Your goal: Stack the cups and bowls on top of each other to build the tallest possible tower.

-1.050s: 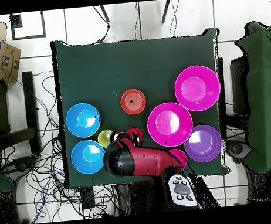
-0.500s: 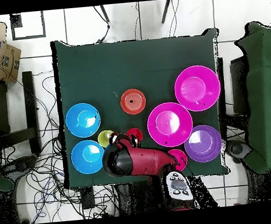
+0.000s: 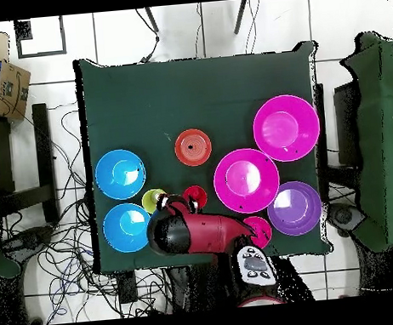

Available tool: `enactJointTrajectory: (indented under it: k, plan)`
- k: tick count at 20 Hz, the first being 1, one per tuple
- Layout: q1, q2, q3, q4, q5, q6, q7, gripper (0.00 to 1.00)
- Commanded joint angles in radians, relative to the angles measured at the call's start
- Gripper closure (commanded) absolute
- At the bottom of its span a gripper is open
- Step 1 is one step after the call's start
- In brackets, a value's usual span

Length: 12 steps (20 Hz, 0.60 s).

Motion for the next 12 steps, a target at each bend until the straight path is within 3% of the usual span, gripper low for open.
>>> enactJointTrajectory:
  k: [1, 12]
  plan:
    - [0.005, 0.051, 0.051, -0.081, -0.013, -0.023, 0.118, 0.0]
    - [0.041, 0.066, 0.013, -0.125, -0.023, -0.017, 0.1, 0.0]
